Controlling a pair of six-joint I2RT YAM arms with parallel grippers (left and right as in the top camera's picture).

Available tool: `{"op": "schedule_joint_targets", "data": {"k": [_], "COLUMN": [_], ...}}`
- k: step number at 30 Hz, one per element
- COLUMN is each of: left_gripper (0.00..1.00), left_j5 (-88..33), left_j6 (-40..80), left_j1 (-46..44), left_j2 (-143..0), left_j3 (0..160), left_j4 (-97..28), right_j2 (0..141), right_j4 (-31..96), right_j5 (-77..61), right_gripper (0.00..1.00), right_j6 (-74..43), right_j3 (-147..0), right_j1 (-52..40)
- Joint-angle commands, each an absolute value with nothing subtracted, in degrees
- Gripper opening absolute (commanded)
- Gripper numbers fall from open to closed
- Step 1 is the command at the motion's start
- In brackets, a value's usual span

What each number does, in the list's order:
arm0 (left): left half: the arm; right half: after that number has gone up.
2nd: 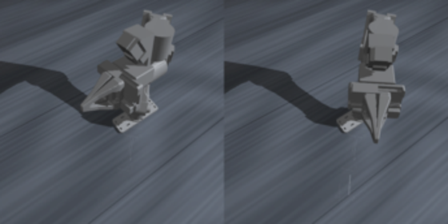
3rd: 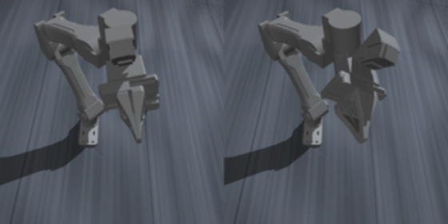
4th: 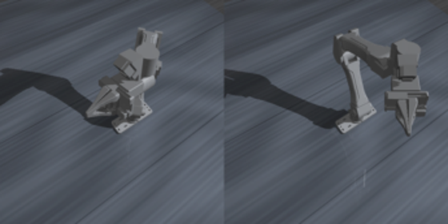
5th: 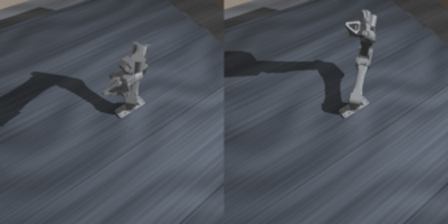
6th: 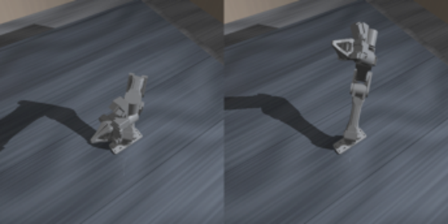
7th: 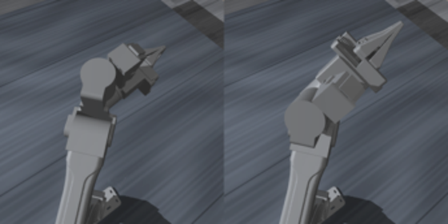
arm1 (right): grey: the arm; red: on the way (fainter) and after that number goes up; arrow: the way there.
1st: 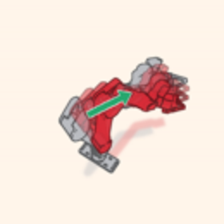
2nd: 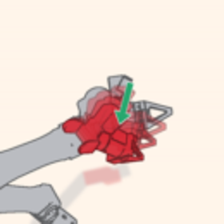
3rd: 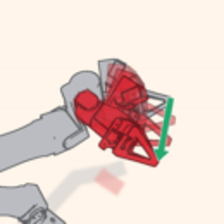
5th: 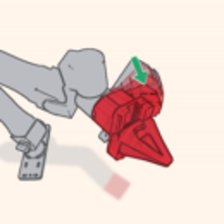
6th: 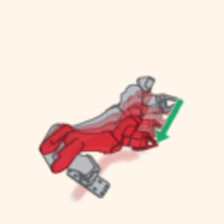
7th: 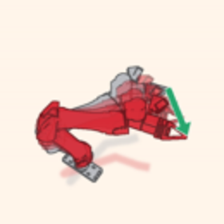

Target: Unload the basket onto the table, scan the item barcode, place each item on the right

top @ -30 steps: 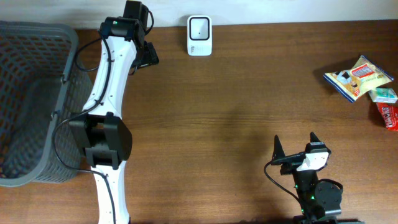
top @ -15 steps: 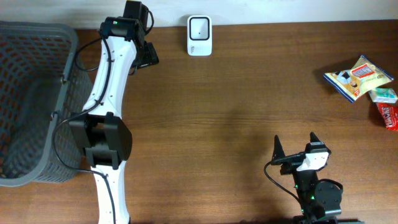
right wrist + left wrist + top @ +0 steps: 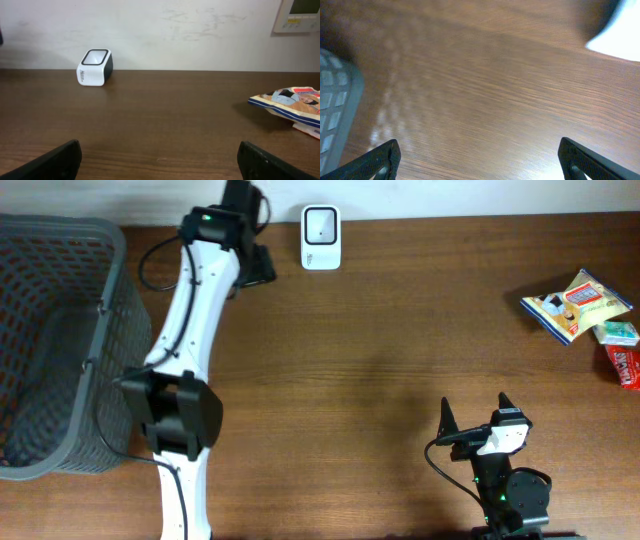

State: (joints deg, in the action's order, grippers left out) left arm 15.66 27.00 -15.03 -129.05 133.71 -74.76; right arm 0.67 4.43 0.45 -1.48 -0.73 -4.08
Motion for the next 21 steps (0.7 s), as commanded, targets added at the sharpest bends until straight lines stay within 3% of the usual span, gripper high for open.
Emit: {"op": "schedule_joint_targets", "data": {"k": [1,7,10,16,21], "left_gripper": [0.99,0.99,0.99,0.99,0.99], "left_j5": [15.4,15.4,12.2,5.1,1.0], "left_j6": [19.6,11.6,10.6,-4.4,-4.4], "left_j1": [-19.4,-23.2,-23.3,-22.8,-16.9], "left_j2": [-119.7,-107.7,-96.8,-73.4,-54.8], "left_j3": [133.8,121.2,101.3,59.3,38.3], "left_j4": [-74.3,-68.6,-57.0,-26.9,-22.5], "right_j2": [0.2,0.2,0.2,0.2,0.2], "right_j4": [4.7,4.7,4.7,4.7,4.7], "right_j5": [0.7,0.7,0.7,0.7,0.7], "right_gripper": [0.98,0.98,0.98,0.98,0.99], "right_j6": [-1.9,-1.9,-1.9,-1.9,-1.9], "right_j3": [-0.3,-0.3,-0.3,-0.3,-0.3], "right_j1": [-4.4,-4.4,-4.4,-4.4,-4.4]}}
